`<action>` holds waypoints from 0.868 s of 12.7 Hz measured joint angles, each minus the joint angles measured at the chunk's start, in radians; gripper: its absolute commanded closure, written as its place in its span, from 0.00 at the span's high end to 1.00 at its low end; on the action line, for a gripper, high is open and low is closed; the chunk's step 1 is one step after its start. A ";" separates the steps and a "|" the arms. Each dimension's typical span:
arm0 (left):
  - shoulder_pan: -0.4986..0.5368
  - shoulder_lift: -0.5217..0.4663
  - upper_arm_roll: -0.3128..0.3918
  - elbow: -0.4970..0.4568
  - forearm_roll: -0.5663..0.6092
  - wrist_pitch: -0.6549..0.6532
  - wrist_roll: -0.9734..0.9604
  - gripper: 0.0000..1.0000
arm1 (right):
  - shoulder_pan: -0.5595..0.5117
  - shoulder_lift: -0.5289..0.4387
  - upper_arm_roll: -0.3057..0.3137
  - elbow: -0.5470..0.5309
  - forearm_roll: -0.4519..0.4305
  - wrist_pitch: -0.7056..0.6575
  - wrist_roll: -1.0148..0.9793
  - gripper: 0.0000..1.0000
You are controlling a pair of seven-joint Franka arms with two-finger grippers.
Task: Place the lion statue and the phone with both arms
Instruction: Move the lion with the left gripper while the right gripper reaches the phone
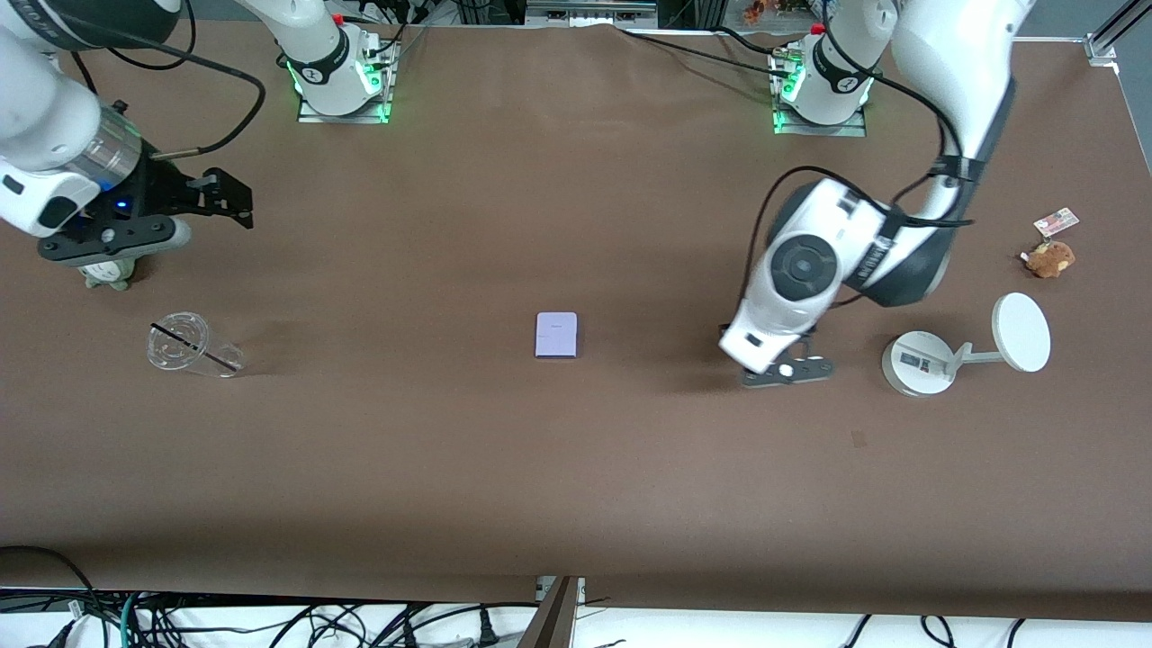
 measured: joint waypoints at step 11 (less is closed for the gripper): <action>0.265 0.100 0.006 -0.027 0.000 0.027 0.405 0.20 | 0.310 0.213 0.009 0.000 0.058 0.251 0.377 1.00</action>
